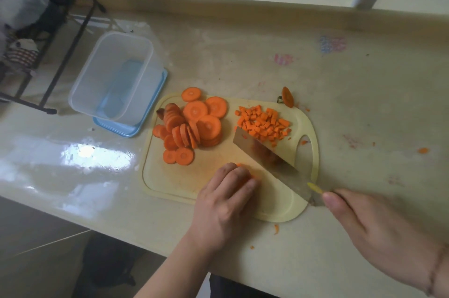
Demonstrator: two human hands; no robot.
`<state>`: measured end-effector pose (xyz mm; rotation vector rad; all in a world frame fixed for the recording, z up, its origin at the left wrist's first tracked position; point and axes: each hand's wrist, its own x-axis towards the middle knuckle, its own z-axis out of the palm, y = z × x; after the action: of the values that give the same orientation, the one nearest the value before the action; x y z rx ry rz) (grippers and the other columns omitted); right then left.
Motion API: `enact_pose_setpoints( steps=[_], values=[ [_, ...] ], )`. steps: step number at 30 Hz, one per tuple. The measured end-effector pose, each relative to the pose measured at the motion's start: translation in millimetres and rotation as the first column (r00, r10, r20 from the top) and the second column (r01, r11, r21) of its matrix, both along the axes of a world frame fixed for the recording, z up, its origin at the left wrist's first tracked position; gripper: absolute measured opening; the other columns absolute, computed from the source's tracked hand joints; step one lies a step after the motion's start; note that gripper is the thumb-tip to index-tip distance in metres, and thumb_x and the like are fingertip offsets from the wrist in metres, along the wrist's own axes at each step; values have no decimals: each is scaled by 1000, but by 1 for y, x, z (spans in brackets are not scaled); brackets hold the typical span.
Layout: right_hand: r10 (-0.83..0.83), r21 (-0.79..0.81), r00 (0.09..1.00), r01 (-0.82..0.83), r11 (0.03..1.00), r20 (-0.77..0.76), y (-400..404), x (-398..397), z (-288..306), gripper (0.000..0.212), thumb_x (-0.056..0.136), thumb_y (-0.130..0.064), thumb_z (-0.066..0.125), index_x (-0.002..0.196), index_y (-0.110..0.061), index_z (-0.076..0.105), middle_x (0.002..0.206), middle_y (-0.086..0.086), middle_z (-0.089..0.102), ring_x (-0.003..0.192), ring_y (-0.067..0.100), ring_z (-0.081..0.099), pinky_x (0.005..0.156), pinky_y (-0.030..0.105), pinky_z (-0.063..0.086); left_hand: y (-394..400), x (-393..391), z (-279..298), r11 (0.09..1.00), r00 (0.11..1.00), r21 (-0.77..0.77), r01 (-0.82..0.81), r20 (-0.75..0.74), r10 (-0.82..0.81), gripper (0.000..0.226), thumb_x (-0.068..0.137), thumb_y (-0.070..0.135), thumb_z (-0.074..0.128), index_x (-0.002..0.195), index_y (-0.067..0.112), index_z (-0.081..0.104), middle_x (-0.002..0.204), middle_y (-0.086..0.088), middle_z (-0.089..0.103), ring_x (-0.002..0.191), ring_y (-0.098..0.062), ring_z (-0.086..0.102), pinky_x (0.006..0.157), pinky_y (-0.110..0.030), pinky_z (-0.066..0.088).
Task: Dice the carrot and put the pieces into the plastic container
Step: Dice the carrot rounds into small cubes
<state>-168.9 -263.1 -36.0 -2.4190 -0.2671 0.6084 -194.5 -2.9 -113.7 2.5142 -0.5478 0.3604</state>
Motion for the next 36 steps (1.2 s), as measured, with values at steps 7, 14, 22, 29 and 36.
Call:
enact_pose_setpoints(
  steps=[7,14,22,29,36],
  values=[
    [47,-17,999,-47,999,8,6,-12,9,59,83,-79,12,77,-30,45,64,-7,56,55,8,53,55,27,40,2,-3,-2,999,999,-48,11,42,-9,19,86,2,79,104,-3,75,108,-16,69,104,-36,63,87,-43,53],
    [-41,-147,999,42,988,13,9,-37,22,78,71,-83,-4,84,-30,51,73,-7,60,80,2,55,67,21,46,1,-3,-1,998,1000,-62,1,6,-1,21,82,-2,81,102,-2,76,111,-12,70,111,-32,63,88,-40,53],
    [61,-197,990,-86,977,-130,22,-20,12,87,61,-83,-20,79,-26,42,70,-2,57,71,10,58,68,29,47,0,1,2,996,1000,-94,11,20,-9,13,87,3,77,99,-1,77,106,-12,71,113,-29,63,96,-35,52],
    [46,9,998,-46,999,-35,23,-3,7,57,83,-76,10,76,-32,47,68,-9,58,61,6,53,57,24,40,-1,1,4,995,999,-98,-9,34,13,10,90,5,73,95,-3,76,99,-14,70,99,-33,64,88,-39,54],
    [26,-30,999,-27,999,-44,10,-14,13,60,80,-82,8,81,-35,46,69,-14,59,58,5,54,58,25,42,1,-8,0,997,1000,-80,-3,14,4,14,88,3,78,99,-6,75,103,-16,69,102,-35,63,89,-41,53]
  ],
)
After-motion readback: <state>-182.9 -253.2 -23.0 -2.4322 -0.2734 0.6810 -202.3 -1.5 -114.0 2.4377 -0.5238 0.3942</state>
